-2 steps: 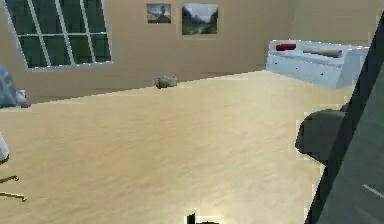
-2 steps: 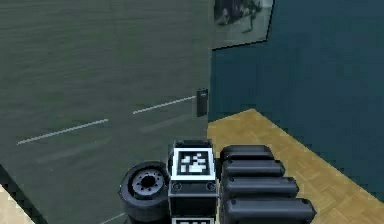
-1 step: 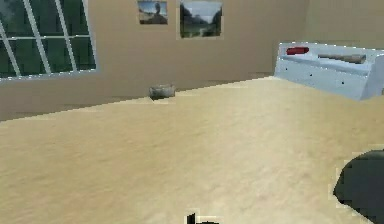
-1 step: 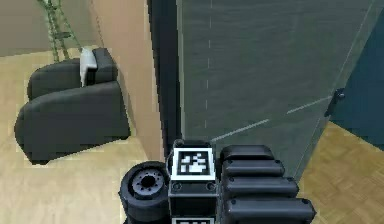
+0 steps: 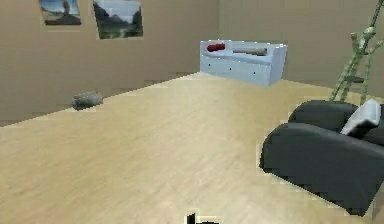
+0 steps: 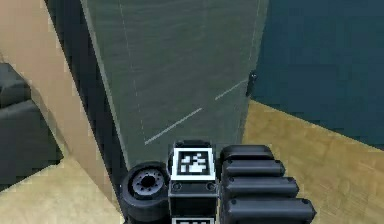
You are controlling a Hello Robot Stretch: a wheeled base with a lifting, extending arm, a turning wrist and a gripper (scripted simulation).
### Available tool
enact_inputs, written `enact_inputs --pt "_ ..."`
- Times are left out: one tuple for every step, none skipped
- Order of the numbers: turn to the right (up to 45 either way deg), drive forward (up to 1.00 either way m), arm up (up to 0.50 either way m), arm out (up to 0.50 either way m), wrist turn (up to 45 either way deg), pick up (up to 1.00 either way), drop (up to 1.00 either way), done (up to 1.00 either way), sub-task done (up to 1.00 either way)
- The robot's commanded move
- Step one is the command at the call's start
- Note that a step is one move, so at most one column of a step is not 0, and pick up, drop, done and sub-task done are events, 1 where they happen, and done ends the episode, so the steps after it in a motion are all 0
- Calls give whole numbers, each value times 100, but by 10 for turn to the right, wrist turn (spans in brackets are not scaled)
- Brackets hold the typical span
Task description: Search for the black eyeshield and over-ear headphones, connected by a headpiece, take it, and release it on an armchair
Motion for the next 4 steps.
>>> enact_inputs --pt "0 40 0 0 0 0 0 0 0" --pt "60 0 0 0 0 0 0 0 0" --pt "30 0 0 0 0 0 0 0 0" --pt "0 100 0 0 0 0 0 0 0"
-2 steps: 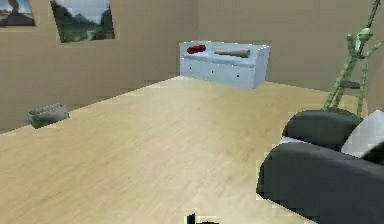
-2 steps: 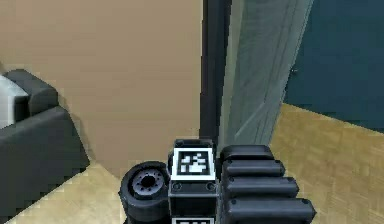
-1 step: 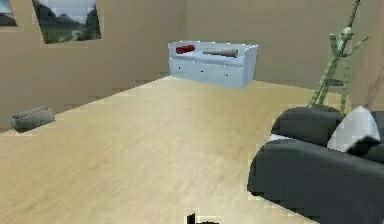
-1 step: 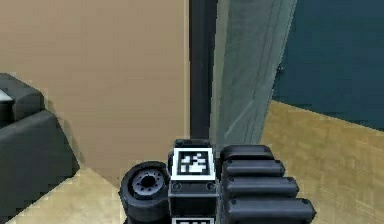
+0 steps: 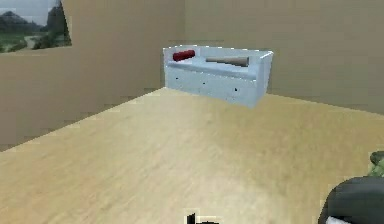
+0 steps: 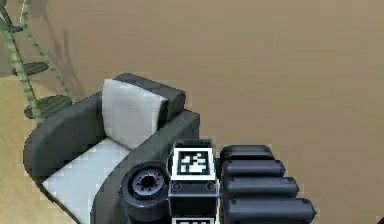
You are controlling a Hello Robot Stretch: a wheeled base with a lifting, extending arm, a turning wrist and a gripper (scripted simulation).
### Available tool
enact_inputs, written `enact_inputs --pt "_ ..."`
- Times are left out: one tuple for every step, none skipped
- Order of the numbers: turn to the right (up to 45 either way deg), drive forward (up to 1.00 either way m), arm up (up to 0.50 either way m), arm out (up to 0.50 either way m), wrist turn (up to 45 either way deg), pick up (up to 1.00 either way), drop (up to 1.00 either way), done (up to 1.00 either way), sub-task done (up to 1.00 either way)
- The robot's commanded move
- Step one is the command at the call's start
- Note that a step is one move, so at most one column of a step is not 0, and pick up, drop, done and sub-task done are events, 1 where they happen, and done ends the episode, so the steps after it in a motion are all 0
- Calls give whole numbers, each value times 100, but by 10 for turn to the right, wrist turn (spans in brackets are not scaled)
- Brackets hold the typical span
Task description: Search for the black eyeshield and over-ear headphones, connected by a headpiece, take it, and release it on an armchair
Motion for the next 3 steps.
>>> enact_inputs --pt "0 40 0 0 0 0 0 0 0" --pt "300 0 0 0 0 0 0 0 0" --pt "0 55 0 0 0 0 0 0 0"
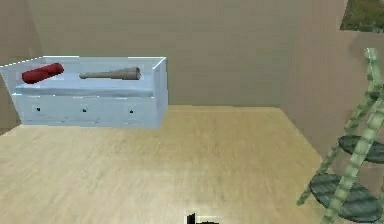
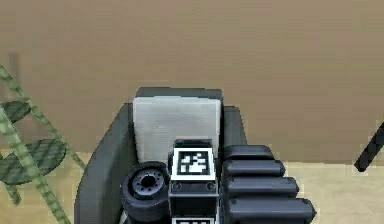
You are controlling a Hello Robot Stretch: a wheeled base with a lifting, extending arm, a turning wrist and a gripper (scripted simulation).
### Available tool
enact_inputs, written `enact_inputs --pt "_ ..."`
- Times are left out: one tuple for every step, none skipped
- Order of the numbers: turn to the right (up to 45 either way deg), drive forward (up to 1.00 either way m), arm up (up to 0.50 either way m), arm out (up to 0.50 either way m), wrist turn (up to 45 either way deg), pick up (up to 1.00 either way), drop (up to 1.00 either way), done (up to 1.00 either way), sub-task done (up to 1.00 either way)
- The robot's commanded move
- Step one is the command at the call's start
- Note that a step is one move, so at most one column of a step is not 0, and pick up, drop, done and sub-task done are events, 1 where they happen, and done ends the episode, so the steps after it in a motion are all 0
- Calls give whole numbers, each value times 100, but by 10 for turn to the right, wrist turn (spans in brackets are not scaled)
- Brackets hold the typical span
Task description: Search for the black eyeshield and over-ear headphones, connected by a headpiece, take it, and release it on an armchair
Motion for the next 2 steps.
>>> enact_inputs --pt "-450 0 0 0 0 0 0 0 0" --pt "-450 0 0 0 0 0 0 0 0"
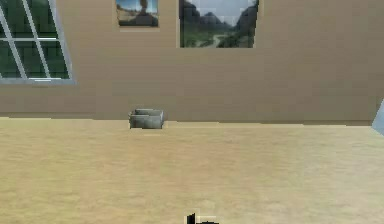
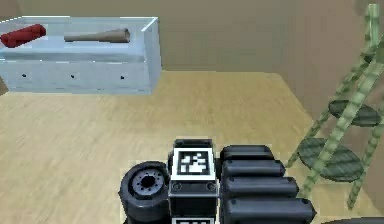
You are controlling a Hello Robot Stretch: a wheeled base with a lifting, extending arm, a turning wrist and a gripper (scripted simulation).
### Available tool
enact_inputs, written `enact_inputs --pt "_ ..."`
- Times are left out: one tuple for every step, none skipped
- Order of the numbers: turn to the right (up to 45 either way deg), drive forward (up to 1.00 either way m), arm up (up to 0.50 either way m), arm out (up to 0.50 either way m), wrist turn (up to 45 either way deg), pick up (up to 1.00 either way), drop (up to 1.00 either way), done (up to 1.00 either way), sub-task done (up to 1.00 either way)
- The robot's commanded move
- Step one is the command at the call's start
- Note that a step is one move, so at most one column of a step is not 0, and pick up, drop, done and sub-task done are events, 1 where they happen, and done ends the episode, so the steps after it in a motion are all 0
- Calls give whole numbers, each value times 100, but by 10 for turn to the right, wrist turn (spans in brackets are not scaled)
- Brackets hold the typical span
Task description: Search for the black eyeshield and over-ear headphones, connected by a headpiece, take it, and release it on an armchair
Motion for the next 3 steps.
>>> enact_inputs --pt "-30 0 0 0 0 0 0 0 0" --pt "450 0 0 0 0 0 0 0 0" --pt "390 0 0 0 0 0 0 0 0"
